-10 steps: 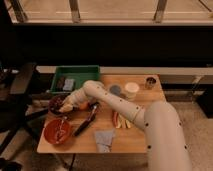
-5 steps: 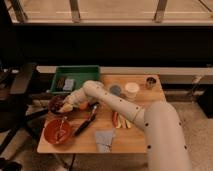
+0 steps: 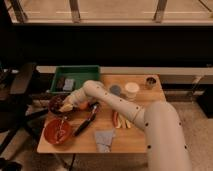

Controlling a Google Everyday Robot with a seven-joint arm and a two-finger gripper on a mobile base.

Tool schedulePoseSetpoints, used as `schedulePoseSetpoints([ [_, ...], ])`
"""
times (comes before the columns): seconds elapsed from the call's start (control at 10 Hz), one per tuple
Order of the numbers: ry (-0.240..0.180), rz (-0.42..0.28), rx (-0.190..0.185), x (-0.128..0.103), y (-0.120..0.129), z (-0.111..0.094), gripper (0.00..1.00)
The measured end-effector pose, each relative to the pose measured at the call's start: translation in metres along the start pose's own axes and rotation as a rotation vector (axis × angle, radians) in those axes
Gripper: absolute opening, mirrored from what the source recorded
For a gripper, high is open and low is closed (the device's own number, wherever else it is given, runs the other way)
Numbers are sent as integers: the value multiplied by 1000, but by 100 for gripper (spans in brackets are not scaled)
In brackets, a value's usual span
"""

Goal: Place grapes in paper cup

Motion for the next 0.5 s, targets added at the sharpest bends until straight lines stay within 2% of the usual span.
schedulePoseSetpoints([
  [0.2, -1, 0, 1, 0, 0, 0, 0],
  [0.3, -14, -22, 13, -4, 1, -2, 0],
  [0.5, -76, -77, 38, -26, 5, -11, 0],
])
